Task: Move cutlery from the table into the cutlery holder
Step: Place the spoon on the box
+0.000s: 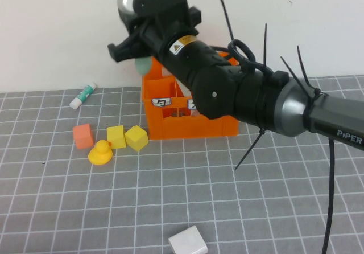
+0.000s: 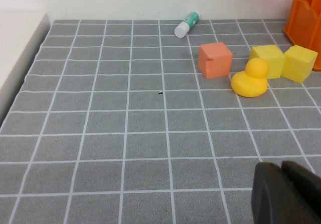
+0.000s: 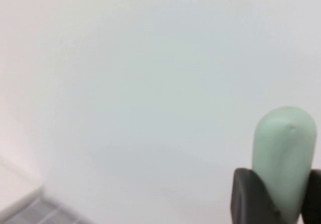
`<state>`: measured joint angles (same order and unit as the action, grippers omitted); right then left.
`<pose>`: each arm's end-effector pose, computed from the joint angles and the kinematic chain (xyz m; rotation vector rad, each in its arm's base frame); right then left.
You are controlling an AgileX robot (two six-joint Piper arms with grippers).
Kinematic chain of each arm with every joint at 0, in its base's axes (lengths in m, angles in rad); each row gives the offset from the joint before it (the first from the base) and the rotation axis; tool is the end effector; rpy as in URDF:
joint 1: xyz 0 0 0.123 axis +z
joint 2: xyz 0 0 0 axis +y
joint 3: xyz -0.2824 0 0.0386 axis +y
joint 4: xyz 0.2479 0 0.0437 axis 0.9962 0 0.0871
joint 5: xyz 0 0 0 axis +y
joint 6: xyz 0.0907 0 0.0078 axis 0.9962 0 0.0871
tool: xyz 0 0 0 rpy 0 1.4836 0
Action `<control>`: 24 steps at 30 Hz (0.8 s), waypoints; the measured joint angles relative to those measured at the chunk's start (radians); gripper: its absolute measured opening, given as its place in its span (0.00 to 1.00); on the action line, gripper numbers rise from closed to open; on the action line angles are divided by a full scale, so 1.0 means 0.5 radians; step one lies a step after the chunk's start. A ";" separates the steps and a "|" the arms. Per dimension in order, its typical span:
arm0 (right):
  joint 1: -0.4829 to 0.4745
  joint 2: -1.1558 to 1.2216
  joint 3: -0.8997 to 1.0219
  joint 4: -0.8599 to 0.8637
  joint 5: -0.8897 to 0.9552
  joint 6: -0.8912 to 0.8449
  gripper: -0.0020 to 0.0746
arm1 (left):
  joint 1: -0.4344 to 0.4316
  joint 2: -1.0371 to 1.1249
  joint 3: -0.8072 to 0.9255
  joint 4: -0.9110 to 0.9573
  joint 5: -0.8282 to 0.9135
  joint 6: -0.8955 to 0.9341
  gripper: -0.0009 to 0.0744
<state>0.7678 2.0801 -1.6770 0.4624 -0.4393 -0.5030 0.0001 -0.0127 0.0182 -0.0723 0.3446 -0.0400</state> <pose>0.3758 0.3388 0.3009 -0.4730 1.4275 0.4134 0.0531 -0.0022 0.1766 -0.0820 1.8321 -0.0982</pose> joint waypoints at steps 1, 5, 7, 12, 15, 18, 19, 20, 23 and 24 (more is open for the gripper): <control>-0.010 0.000 0.000 -0.021 -0.033 0.020 0.29 | 0.000 0.000 0.000 0.000 0.000 0.000 0.01; -0.051 0.017 0.000 -0.085 -0.108 0.079 0.29 | 0.000 0.000 0.000 0.000 0.000 0.000 0.01; -0.072 0.061 0.000 -0.090 -0.122 0.099 0.29 | 0.000 0.000 0.000 0.000 0.000 0.000 0.01; -0.087 0.200 0.005 -0.050 -0.126 0.127 0.29 | 0.000 0.000 0.000 0.000 0.000 0.000 0.01; -0.087 0.259 0.005 -0.041 -0.126 0.127 0.29 | 0.000 0.000 0.000 0.000 0.000 0.005 0.01; -0.092 0.297 0.005 -0.037 -0.121 0.127 0.29 | 0.000 0.000 0.000 0.000 0.000 0.005 0.01; -0.096 0.301 0.005 -0.037 -0.118 0.127 0.29 | 0.000 0.000 0.000 0.000 0.000 0.005 0.01; -0.105 0.305 0.005 -0.037 -0.107 0.127 0.29 | 0.000 0.000 0.000 0.000 0.000 0.005 0.01; -0.119 0.313 0.005 -0.032 -0.074 0.127 0.35 | 0.000 0.000 0.000 0.000 0.000 0.005 0.01; -0.123 0.313 0.005 -0.027 -0.060 0.127 0.38 | 0.000 0.000 0.000 0.000 0.000 0.005 0.01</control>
<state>0.7065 2.2366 -1.6747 0.4487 -0.4693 -0.4397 0.0001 -0.0127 0.0182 -0.0723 0.3446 -0.0375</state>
